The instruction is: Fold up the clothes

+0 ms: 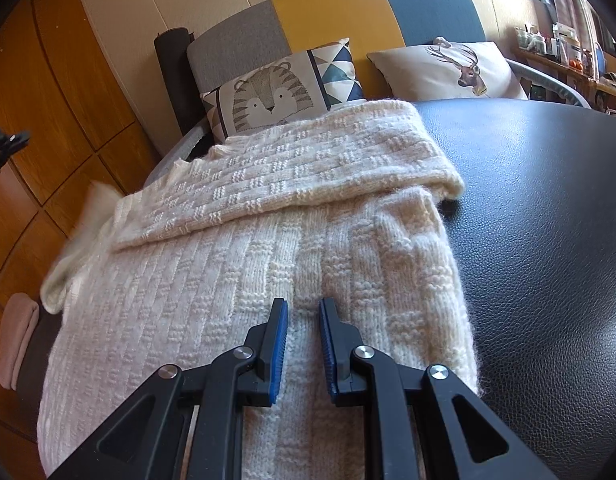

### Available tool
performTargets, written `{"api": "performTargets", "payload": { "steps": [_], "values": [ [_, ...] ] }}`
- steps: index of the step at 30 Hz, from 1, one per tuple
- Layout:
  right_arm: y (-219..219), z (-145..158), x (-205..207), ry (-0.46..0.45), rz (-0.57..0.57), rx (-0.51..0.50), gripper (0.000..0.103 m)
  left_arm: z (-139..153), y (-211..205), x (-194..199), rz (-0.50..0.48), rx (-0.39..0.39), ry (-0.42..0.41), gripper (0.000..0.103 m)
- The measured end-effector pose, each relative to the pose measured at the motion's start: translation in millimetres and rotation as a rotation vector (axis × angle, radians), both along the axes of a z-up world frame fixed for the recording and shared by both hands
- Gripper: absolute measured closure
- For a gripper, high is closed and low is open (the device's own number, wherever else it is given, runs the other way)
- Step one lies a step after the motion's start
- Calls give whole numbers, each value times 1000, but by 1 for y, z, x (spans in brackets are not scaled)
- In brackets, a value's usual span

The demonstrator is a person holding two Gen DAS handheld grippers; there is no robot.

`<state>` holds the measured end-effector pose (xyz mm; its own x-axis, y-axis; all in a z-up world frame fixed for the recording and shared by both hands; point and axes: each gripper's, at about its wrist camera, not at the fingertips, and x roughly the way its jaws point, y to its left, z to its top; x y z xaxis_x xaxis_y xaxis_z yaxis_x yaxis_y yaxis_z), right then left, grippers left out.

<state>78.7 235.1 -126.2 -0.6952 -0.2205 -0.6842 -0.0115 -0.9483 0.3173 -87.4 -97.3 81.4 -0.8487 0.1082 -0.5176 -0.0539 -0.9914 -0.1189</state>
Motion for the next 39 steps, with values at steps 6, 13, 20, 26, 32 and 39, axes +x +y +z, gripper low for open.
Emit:
{"api": "performTargets", "payload": {
  "steps": [6, 13, 20, 26, 32, 39],
  "values": [
    [3, -1, 1, 2, 2, -22, 87, -66, 30, -16, -10, -163, -137, 93],
    [6, -2, 1, 5, 4, -57, 87, -138, -12, -13, 95, -308, -289, 58],
    [6, -2, 0, 7, 3, -62, 87, -162, -8, -18, 55, -399, -262, 58],
    [7, -3, 0, 8, 3, -67, 87, -174, 9, -38, -13, -486, -292, 58],
    [7, -3, 0, 9, 3, -69, 87, -164, -17, -46, 39, -248, -330, 96],
    [6, -3, 0, 9, 2, -67, 87, -108, -35, -22, 61, -47, -180, 96]
  ]
}}
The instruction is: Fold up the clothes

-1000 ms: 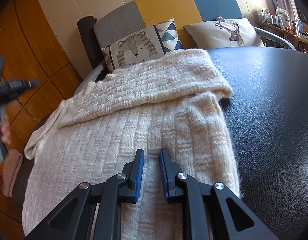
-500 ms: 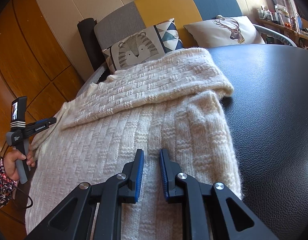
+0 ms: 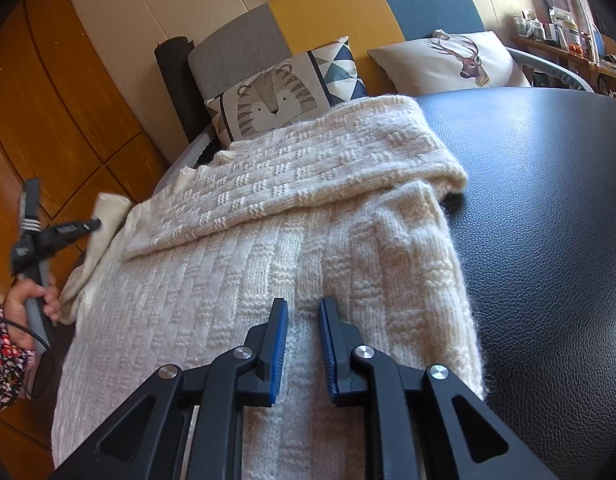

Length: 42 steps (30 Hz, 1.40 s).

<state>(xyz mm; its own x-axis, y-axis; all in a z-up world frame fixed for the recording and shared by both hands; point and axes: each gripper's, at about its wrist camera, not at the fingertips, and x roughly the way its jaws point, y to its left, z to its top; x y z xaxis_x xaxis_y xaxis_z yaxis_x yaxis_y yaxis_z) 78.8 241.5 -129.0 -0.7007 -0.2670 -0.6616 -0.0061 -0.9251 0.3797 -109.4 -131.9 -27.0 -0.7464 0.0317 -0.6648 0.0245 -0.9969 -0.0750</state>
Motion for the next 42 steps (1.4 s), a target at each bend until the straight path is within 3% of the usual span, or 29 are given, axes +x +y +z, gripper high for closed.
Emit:
{"api": "performTargets", "payload": {
  "steps": [4, 9, 14, 19, 24, 29, 31, 34, 37, 39, 42],
  "values": [
    [0, 0, 0, 0, 0, 1, 87, 23, 23, 15, -88, 11, 70, 96],
    [-1, 0, 0, 0, 0, 2, 87, 28, 74, 28, -198, 36, 92, 96],
    [0, 0, 0, 0, 0, -2, 87, 11, 132, 27, -264, 60, 72, 96],
    [1, 0, 0, 2, 1, -8, 87, -15, 177, 22, -300, 10, 15, 96],
    [1, -1, 0, 4, 1, -11, 87, -42, 192, 15, -309, -39, -42, 96],
    [-4, 5, -4, -29, 30, -2, 80, -56, 180, 17, -308, 45, -80, 95],
    [-20, 22, -12, -20, 98, 4, 80, -61, 177, 14, -324, 103, -111, 94],
    [-42, 48, -42, 16, 230, -107, 76, -64, 172, 19, -331, 166, -122, 94],
    [-50, 52, -87, -49, 199, -191, 71, -63, 161, 32, -333, 233, -114, 92],
    [-50, 38, -115, -148, 157, -260, 71, -65, 151, 44, -331, 263, -119, 92],
    [-45, 14, -136, -210, 128, -427, 71, -65, 128, 66, -314, 283, -113, 92]
  ]
}}
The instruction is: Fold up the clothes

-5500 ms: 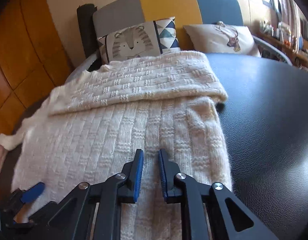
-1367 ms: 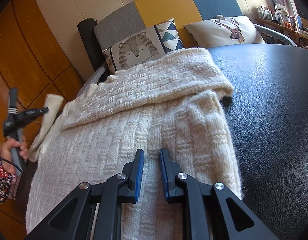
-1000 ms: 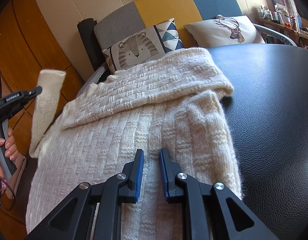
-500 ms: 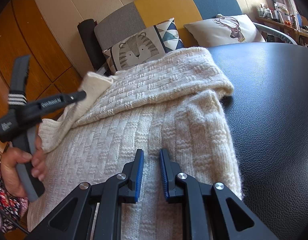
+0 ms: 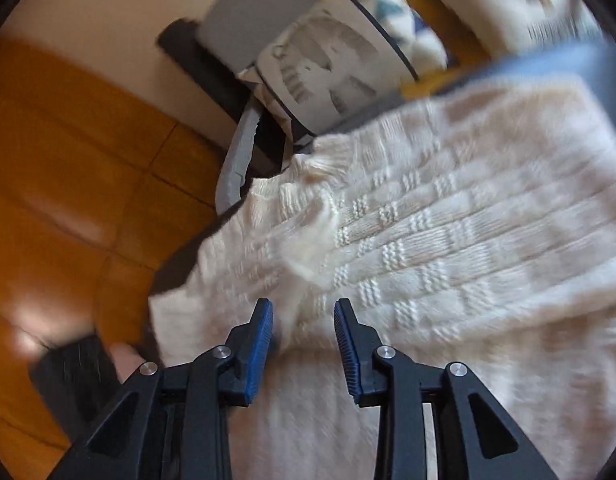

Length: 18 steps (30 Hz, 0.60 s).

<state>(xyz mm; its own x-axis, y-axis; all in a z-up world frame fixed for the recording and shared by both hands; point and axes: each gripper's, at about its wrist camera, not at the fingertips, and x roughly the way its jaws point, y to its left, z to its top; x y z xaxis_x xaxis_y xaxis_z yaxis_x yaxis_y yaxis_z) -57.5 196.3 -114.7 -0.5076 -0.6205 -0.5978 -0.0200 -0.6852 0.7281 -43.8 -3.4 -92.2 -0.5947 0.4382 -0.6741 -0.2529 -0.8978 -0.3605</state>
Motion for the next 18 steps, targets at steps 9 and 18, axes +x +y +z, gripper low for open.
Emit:
{"api": "performTargets", "payload": {
  "steps": [9, 18],
  "values": [
    [-9, -9, -14, 8, -66, -7, 92, -14, -81, 38, 116, -61, -23, 92],
    [-42, 78, -22, 205, -41, 116, 97, -25, -103, 30, 150, 13, -67, 92]
  ]
}}
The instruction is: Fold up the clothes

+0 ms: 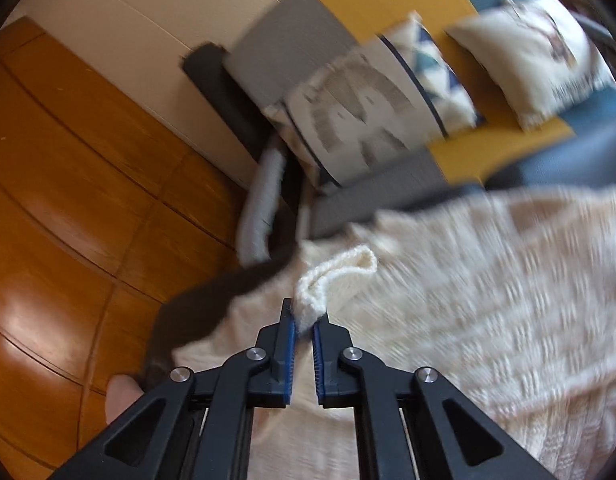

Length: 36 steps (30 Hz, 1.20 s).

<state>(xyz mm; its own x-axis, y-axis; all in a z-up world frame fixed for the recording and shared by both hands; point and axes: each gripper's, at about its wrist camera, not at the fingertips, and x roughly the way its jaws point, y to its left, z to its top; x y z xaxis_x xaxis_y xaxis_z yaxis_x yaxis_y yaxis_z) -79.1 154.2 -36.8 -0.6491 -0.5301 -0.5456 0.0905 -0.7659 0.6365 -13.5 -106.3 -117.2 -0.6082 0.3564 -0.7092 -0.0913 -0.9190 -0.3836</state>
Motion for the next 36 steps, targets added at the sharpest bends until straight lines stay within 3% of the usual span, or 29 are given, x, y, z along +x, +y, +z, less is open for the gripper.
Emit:
{"api": "performTargets", "payload": {
  "steps": [6, 10, 15, 17, 21, 25, 30, 36],
  "values": [
    [-8, 54, -4, 128, 2, 6, 97, 1, 10, -26, 14, -69, 27, 92],
    [-3, 65, -2, 151, -5, 2, 97, 3, 1, -45, 135, -163, 67, 92],
    [7, 50, 8, 127, -24, 7, 97, 6, -43, -27, 336, -87, 129, 92],
    [9, 37, 9, 104, -23, -2, 97, 4, -55, -15, 405, -86, 137, 92],
    [11, 5, 9, 42, -35, -12, 97, -3, -81, 1, 518, 8, 113, 92],
    [15, -25, 11, -25, -50, -4, 97, -13, -93, 13, 529, 72, 76, 92],
    [33, -45, 6, -87, -98, -45, 97, -17, -88, 15, 495, 97, 70, 92],
    [47, -42, 2, -59, -124, -20, 97, -15, -75, 12, 448, 81, 77, 92]
  ]
}}
